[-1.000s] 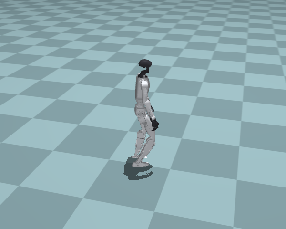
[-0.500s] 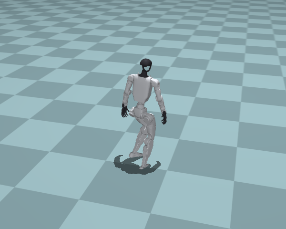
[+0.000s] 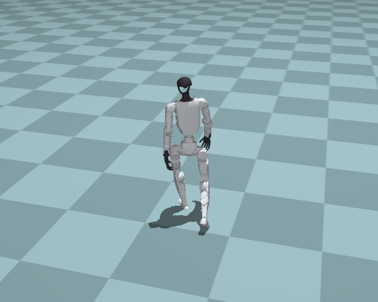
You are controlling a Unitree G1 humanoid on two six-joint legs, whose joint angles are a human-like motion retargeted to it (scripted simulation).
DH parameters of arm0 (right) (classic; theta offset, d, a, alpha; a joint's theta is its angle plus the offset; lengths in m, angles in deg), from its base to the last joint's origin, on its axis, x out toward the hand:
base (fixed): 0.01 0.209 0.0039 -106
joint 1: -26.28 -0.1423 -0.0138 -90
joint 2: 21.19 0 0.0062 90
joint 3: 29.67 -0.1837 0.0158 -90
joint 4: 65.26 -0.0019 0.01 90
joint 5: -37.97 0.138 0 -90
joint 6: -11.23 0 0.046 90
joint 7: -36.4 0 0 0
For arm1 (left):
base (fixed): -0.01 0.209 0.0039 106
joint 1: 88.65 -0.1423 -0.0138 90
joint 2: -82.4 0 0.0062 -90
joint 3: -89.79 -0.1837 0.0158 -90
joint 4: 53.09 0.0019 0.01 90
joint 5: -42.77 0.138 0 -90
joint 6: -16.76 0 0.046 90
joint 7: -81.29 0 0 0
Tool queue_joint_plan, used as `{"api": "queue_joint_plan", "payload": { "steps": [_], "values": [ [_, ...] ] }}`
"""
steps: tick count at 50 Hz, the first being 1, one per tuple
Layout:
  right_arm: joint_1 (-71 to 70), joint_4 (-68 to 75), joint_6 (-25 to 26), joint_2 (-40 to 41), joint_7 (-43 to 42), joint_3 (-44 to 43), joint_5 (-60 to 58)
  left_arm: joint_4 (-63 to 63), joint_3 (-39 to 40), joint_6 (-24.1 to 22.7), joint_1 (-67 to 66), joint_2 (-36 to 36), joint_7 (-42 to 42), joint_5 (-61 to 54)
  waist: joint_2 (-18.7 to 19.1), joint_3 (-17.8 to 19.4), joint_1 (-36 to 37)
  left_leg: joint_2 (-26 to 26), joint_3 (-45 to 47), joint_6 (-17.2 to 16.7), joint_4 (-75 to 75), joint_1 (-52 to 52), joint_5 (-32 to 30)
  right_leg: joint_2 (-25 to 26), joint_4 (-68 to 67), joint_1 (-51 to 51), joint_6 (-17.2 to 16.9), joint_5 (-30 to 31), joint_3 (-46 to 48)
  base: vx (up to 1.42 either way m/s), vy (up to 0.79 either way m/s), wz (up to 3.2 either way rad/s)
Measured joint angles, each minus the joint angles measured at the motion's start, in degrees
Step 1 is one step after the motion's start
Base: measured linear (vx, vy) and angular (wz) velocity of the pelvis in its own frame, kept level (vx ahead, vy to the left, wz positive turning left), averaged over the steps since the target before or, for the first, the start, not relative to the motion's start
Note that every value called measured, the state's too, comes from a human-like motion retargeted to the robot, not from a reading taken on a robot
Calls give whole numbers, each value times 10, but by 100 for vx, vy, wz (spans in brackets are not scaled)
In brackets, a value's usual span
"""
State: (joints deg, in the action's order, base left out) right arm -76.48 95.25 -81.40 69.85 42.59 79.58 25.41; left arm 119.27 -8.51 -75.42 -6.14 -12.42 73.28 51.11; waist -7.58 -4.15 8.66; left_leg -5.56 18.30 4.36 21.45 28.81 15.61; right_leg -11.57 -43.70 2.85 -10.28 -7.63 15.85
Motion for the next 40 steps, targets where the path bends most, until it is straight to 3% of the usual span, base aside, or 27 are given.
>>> {"api": "queue_joint_plan", "payload": {
  "steps": [2,4,9,14,22,25,28,32,35,37,40],
  "values": [
    [18,18,7,3,15,-4,8,-10,-8,2,21,8,3,0,-28,9,-29,-61,-24,11,-36,-45,-7,-36,-129,42,-12,45,-47,53,5,213],
    [36,32,12,4,25,-6,12,-22,-19,3,44,18,13,3,-45,15,-58,-105,-60,17,-60,-84,-7,-52,-231,84,-14,49,-87,54,1,207],
    [73,44,15,-3,36,-10,16,-52,-44,6,132,51,40,13,-46,38,-119,-148,-178,12,-163,-221,-24,-54,-341,190,21,-58,-138,54,0,180],
    [112,37,14,-7,37,-10,25,-90,-52,-3,226,78,65,4,-19,74,-160,-119,-291,1,-225,-353,-15,-11,-239,273,44,-115,-144,57,0,164],
    [145,53,16,9,39,-20,21,-171,-60,-34,307,102,88,11,17,99,-175,-62,-400,-18,-213,-454,34,107,148,316,-12,-59,-185,65,-5,122],
    [149,60,18,16,37,-23,10,-191,-63,-42,299,97,89,20,17,93,-171,-63,-412,-25,-183,-478,47,122,180,320,-19,-51,-210,73,-11,91],
    [139,72,22,20,34,-24,-5,-189,-61,-38,268,82,85,26,29,96,-168,-55,-411,-35,-96,-499,65,140,115,302,-4,-39,-210,76,-14,77],
    [116,77,22,23,24,-18,-9,-144,-75,-30,202,48,66,45,69,102,-160,-36,-376,-94,153,-455,25,178,43,256,38,-58,-195,69,-14,61],
    [86,59,17,17,16,-15,6,-97,-98,-25,160,25,39,84,116,95,-150,-7,-346,-159,366,-354,-61,211,60,216,80,-81,-169,62,-11,58],
    [59,43,12,11,4,-14,17,-75,-113,-20,136,18,22,113,125,91,-136,14,-306,-154,463,-281,-73,214,83,182,93,-96,-162,62,-11,65],
    [12,17,5,0,-20,-12,30,-59,-126,-15,103,17,7,141,123,90,-108,59,-238,-104,556,-171,-5,210,126,125,99,-113,-152,62,-11,66]
  ]
}}
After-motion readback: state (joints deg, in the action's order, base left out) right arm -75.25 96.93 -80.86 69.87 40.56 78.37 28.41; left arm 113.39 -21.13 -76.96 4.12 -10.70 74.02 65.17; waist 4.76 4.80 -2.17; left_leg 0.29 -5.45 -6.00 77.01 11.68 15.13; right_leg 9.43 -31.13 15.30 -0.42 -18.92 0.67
